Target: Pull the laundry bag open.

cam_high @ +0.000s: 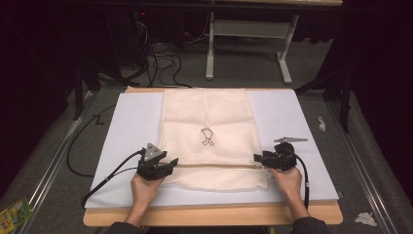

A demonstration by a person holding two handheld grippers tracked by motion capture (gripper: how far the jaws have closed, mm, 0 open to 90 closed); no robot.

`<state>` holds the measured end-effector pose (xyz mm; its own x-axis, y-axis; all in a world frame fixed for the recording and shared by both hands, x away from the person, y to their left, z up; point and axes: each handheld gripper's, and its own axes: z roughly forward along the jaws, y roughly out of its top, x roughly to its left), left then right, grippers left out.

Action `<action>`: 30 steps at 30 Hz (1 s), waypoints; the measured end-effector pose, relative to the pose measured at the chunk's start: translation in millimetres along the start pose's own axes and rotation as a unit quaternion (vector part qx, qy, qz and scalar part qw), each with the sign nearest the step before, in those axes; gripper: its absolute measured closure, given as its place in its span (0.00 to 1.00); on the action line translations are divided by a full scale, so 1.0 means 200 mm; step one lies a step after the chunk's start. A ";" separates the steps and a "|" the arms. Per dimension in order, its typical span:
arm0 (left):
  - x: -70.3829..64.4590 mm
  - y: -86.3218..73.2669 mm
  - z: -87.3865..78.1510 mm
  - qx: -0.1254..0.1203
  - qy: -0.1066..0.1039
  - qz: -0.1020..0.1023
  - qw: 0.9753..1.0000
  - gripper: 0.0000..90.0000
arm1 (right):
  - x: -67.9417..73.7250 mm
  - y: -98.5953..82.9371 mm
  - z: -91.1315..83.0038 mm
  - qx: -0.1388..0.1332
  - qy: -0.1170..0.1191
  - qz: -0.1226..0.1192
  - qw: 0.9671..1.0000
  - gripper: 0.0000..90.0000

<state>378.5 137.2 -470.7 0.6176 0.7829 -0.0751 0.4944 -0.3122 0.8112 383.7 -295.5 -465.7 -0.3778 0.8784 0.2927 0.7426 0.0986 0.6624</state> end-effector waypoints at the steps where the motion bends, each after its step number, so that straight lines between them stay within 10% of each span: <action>1: -0.01 0.00 0.01 0.003 0.001 0.001 1.000 0.50 | 0.00 0.00 0.00 0.002 0.001 0.002 1.000 0.54; 25: -0.05 -0.02 0.10 0.044 0.015 0.005 0.999 0.51 | 0.06 0.00 0.04 0.049 0.033 0.006 0.998 0.60; 30: -0.05 -0.01 0.10 0.047 0.018 0.003 0.999 0.51 | 0.08 0.01 0.06 0.054 0.024 -0.015 0.998 0.81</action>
<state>384.0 119.2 -483.9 0.5988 0.7994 -0.0488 0.5481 -0.3646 0.7528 385.4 -275.4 -466.8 -0.4257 0.8507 0.3084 0.7848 0.1775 0.5938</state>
